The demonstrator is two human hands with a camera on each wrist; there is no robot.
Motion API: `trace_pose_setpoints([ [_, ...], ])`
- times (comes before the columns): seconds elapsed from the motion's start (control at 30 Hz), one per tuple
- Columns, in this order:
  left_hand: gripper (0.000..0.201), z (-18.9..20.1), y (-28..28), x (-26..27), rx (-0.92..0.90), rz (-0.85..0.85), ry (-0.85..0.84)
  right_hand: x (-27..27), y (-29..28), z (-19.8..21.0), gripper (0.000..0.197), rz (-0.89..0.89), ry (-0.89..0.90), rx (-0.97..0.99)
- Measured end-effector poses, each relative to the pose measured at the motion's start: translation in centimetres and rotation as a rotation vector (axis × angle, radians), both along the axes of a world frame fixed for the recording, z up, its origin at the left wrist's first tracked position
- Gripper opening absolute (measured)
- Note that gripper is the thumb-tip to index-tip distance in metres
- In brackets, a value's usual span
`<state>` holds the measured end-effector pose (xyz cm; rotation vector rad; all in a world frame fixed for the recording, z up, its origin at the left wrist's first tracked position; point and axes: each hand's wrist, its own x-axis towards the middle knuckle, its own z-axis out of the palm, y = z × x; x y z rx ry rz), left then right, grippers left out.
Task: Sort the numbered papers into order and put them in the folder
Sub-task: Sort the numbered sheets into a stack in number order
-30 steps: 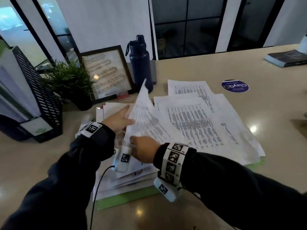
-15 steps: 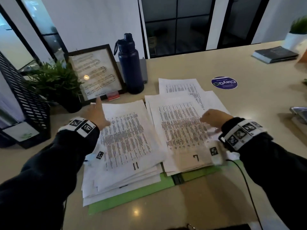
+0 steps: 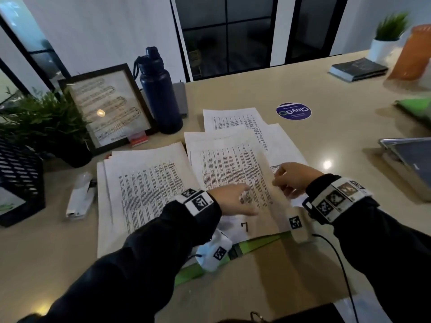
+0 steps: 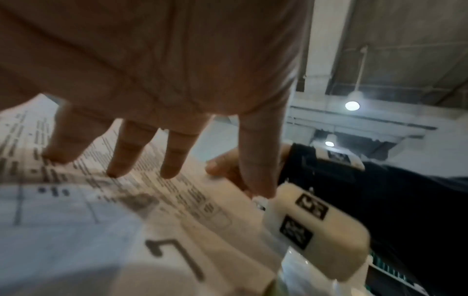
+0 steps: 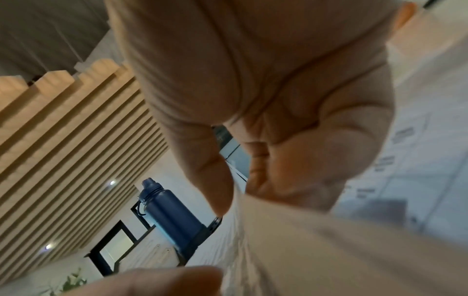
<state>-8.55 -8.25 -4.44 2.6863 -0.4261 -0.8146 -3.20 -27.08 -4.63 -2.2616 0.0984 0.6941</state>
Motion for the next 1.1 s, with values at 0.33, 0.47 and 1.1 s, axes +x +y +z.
trace_pose_setpoints([
  [0.33, 0.066, 0.4, 0.3, -0.6, -0.732, 0.409, 0.099, -1.2, 2.8, 2.1, 0.012, 0.076, 0.095, 0.528],
  [0.47, 0.03, -0.6, 1.5, 0.1, -0.875, 0.619, 0.016, -2.8, 5.0, 1.6, 0.016, 0.167, 0.264, 0.607],
  [1.1, 0.064, -2.5, 0.8, -0.4, -0.715, 0.527, 0.126, -4.0, 2.6, -2.4, 0.032, -0.039, 0.022, 0.497],
])
